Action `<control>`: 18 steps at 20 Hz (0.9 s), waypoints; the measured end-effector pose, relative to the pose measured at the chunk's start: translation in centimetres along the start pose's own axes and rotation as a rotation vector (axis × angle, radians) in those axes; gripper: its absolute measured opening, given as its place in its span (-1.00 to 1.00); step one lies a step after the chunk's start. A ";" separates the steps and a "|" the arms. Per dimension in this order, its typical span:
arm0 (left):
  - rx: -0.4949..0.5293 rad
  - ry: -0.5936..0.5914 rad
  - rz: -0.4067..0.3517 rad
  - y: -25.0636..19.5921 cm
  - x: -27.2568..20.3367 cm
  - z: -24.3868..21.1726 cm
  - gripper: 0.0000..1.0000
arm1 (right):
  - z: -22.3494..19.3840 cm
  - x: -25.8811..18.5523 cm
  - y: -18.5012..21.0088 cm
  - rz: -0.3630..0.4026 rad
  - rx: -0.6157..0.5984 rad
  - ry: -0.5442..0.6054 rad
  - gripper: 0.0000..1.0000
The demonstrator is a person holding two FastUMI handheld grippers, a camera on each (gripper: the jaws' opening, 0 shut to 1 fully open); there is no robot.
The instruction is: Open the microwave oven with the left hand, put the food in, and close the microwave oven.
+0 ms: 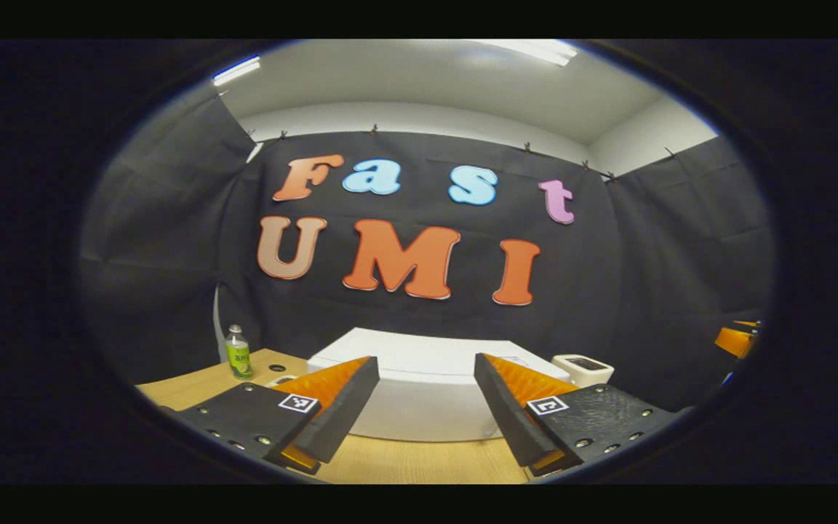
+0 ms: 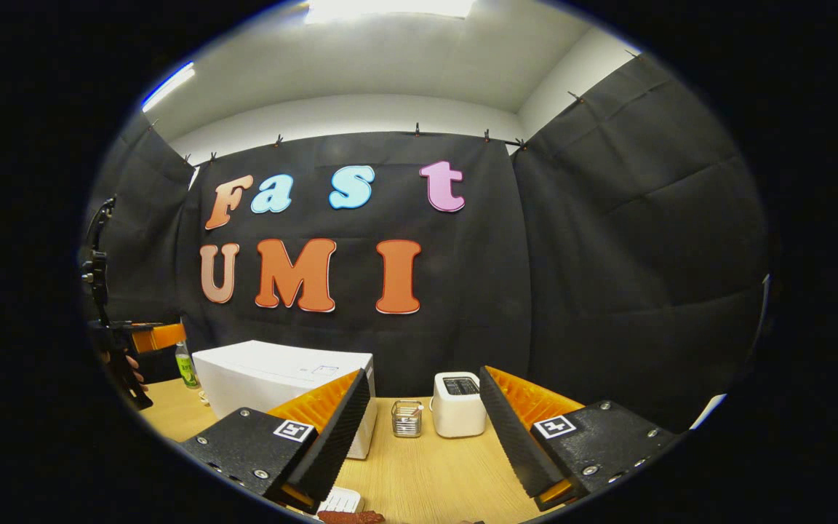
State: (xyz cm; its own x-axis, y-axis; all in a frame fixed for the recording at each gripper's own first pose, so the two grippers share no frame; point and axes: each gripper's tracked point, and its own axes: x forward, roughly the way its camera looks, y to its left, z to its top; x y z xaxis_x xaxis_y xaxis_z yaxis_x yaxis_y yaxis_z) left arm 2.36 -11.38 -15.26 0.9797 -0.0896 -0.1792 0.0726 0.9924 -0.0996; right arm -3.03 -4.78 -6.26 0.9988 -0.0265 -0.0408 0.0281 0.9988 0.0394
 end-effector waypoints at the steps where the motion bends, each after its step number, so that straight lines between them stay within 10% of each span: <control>1: 0.020 0.015 -0.011 -1.0 0.3 -1.1 0.76 | -0.8 -0.1 -0.3 0.000 -0.002 0.008 0.88; 11: 0.070 0.109 -0.081 -9.0 6.3 -12.1 0.90 | -11.6 0.0 -1.5 -0.018 0.053 0.152 0.89; 18: 0.039 0.271 -0.096 -11.2 10.6 -20.6 0.32 | -16.0 -0.4 -2.9 -0.035 0.082 0.223 0.89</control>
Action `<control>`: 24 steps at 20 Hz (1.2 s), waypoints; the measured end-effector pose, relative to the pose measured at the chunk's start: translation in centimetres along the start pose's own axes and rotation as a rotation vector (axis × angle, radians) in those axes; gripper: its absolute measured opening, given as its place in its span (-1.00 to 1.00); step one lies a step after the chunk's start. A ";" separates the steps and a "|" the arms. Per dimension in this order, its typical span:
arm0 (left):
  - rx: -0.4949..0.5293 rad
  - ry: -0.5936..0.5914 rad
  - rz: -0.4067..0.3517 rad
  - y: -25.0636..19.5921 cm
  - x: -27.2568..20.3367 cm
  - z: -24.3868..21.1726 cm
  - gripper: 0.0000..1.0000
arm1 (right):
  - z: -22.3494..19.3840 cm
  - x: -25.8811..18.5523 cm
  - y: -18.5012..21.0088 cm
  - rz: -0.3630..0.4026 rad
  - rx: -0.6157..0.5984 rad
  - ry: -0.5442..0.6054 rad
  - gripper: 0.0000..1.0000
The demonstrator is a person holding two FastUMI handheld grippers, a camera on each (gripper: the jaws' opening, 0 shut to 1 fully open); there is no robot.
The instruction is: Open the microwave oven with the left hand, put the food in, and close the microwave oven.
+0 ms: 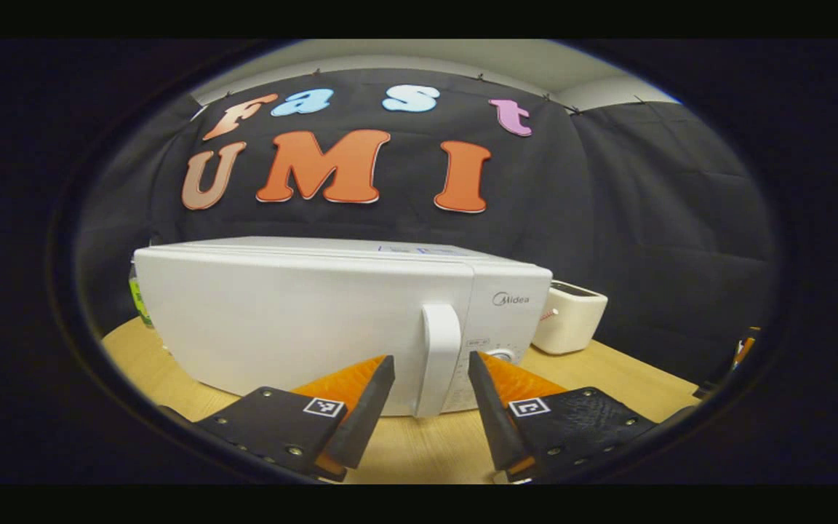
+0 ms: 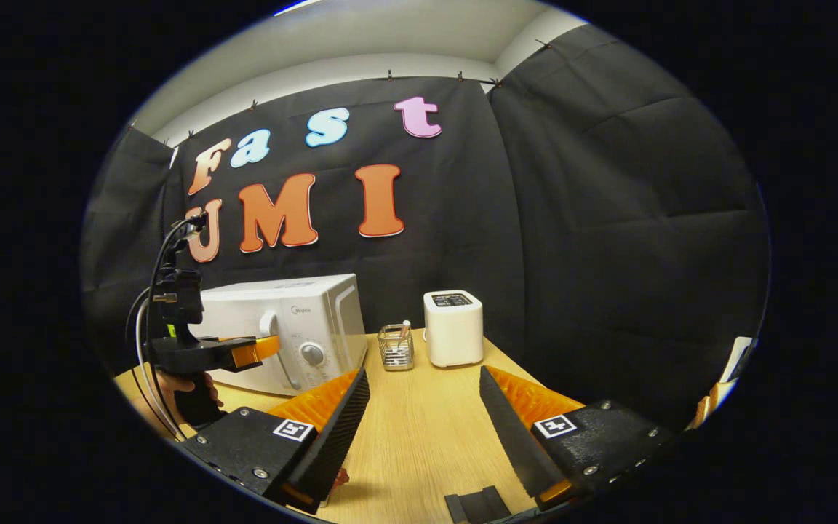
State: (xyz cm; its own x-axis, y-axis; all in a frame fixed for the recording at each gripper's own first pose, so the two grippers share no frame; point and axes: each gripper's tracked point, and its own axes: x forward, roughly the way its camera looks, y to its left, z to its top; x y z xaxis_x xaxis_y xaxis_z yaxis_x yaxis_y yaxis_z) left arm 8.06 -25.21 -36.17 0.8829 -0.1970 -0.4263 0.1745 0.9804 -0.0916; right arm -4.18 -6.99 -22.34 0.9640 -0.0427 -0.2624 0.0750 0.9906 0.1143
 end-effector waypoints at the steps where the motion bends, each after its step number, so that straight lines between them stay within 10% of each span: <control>1: 0.003 0.003 0.008 -0.2 0.5 -0.4 0.28 | -0.5 0.1 -0.3 -0.004 0.002 0.012 0.89; 10: 0.060 -0.021 0.058 -1.1 1.9 -1.9 -0.68 | -4.0 1.0 -1.6 -0.017 0.037 0.080 0.89; 24: 0.045 -0.092 0.019 -1.5 -3.7 -3.0 -0.82 | -6.9 0.5 -0.8 -0.022 0.061 0.160 0.88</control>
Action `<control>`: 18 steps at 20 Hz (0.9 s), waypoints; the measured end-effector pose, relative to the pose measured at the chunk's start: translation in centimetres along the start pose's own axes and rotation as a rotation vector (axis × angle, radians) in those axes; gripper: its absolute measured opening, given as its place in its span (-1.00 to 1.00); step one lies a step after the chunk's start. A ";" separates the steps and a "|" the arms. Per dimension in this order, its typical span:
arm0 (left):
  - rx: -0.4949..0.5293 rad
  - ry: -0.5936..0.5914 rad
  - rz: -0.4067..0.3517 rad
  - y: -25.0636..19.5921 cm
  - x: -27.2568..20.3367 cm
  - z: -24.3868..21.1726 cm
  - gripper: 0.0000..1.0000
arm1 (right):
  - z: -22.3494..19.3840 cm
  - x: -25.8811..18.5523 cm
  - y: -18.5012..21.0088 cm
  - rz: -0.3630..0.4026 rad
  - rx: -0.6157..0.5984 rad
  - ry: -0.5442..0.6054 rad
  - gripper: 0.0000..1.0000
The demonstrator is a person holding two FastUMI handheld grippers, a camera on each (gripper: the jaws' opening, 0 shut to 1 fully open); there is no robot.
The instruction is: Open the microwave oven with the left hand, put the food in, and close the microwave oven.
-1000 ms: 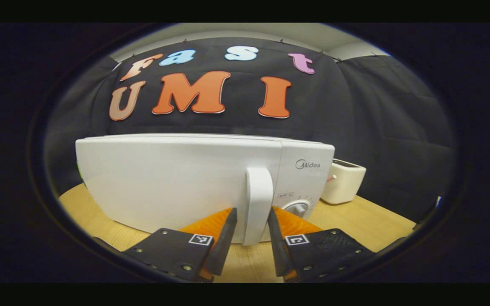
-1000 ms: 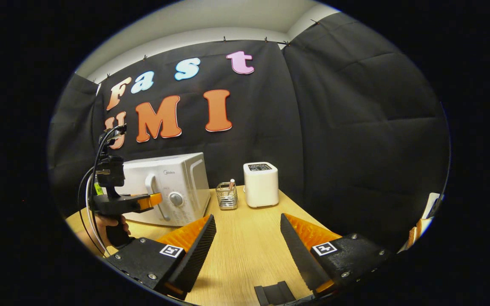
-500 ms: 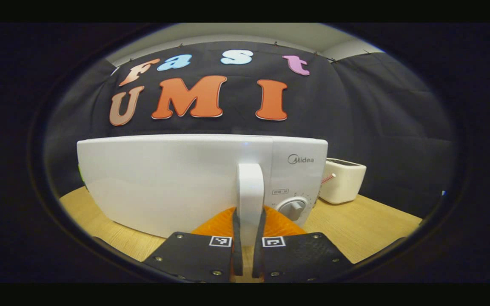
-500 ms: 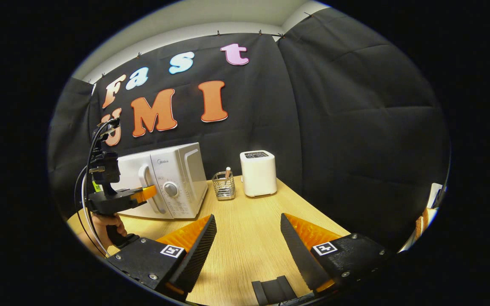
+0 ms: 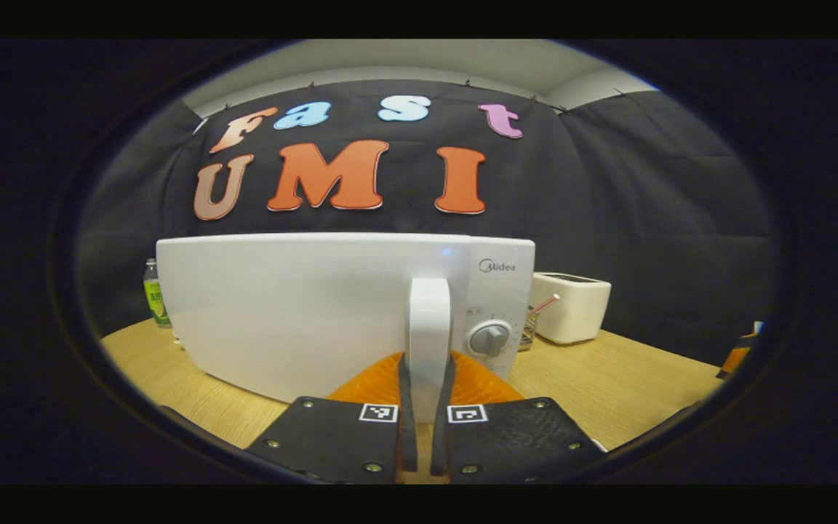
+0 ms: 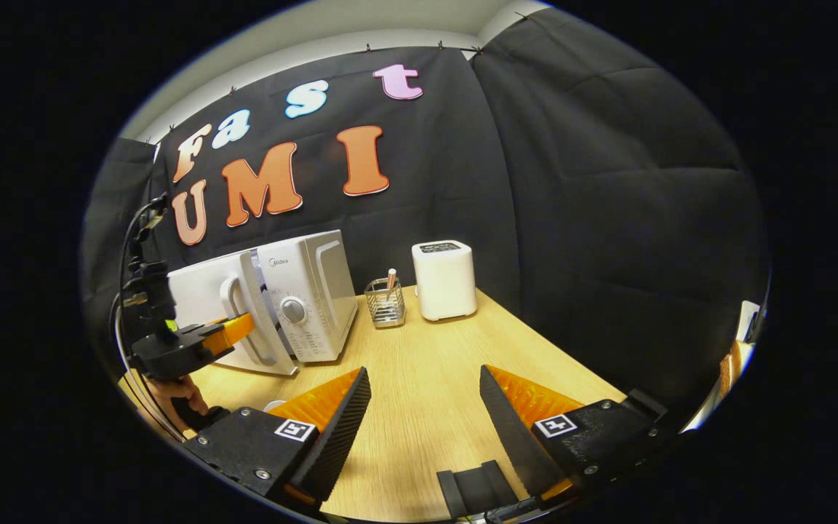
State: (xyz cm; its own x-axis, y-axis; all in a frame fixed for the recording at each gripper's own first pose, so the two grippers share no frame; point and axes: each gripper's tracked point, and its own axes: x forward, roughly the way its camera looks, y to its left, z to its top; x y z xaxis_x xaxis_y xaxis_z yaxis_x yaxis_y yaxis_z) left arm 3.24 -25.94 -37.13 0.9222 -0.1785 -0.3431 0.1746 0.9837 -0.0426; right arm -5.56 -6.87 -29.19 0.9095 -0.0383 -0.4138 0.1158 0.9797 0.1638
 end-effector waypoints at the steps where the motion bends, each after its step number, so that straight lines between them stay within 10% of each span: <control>1: 0.025 -0.004 -0.021 0.1 -0.9 -0.2 -0.81 | -0.3 0.1 0.2 -0.008 -0.008 0.006 0.88; 18: 0.026 -0.069 -0.018 9.7 -18.6 -0.8 -0.87 | -5.2 -2.5 6.3 0.086 0.011 0.125 0.72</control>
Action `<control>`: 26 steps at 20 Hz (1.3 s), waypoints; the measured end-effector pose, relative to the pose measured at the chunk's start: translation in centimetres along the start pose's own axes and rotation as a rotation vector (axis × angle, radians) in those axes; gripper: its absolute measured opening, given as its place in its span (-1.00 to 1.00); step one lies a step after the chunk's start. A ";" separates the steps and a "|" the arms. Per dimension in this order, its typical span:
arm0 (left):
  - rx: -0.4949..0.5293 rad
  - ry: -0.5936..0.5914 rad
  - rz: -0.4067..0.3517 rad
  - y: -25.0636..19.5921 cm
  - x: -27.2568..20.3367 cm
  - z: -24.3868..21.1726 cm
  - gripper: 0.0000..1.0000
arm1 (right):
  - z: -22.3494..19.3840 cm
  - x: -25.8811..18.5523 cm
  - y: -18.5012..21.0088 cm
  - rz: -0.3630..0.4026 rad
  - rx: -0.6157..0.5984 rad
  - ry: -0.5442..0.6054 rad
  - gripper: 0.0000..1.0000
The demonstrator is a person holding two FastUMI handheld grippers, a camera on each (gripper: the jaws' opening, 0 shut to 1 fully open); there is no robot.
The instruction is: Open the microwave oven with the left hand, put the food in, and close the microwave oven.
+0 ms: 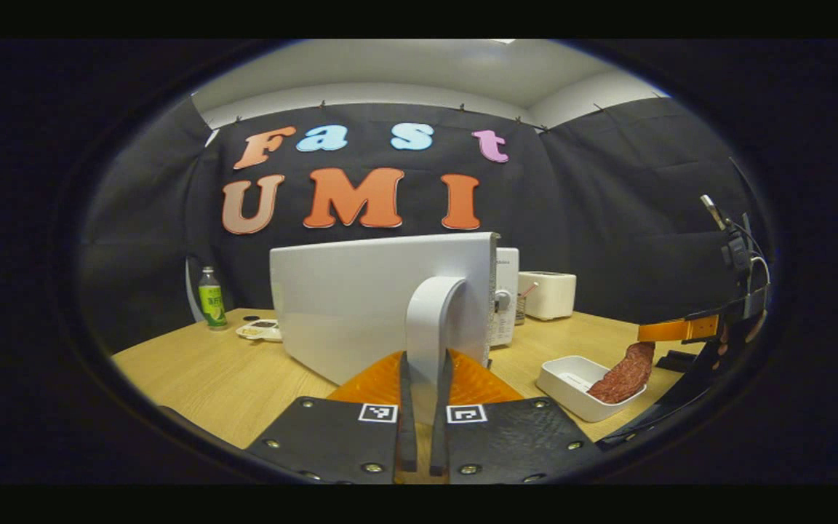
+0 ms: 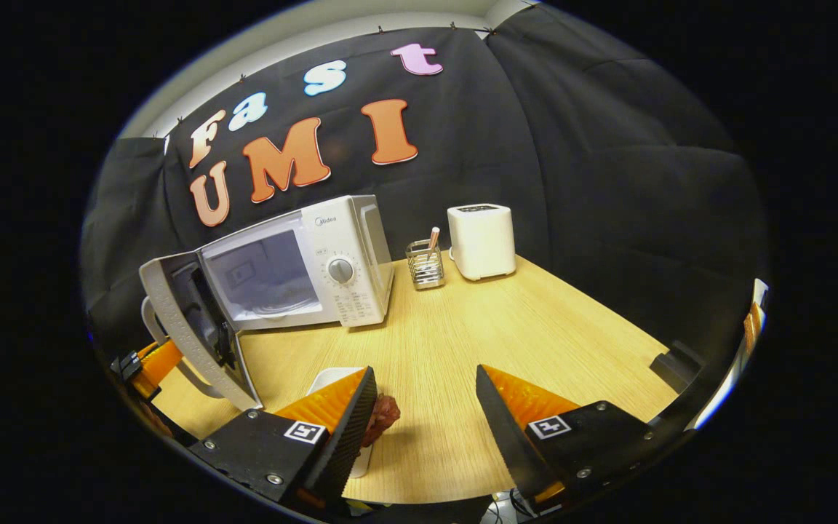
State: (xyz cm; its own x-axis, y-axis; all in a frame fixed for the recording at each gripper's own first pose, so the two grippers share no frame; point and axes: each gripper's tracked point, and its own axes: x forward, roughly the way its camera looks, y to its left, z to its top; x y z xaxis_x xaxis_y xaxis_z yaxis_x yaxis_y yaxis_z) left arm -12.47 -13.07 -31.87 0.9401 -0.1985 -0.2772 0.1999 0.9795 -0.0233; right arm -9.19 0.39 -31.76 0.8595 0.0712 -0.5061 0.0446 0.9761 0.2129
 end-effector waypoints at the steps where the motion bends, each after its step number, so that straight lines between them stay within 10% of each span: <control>1: -0.004 -0.004 0.010 0.9 -0.9 -0.1 -0.87 | -0.4 -0.2 0.2 0.003 0.013 0.012 0.72; 13: 0.003 -0.027 0.157 13.9 -8.5 0.1 -0.82 | -2.7 -0.1 2.2 0.011 0.177 0.092 0.36; 21: 0.005 -0.028 0.129 19.6 -10.0 0.2 -0.83 | -2.7 1.2 3.7 0.027 0.365 0.128 -0.36; 26: 0.019 -0.022 0.126 20.3 -10.5 0.4 -0.28 | -1.0 0.8 6.1 0.076 0.357 0.119 -0.66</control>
State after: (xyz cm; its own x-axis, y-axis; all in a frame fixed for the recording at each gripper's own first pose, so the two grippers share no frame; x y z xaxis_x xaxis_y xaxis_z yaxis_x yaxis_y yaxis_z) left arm -18.16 8.83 -29.01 0.9638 -0.0747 -0.2558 0.0847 0.9960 0.0284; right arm -8.68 6.61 -31.70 0.8032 0.1847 -0.5664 0.1749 0.8357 0.5206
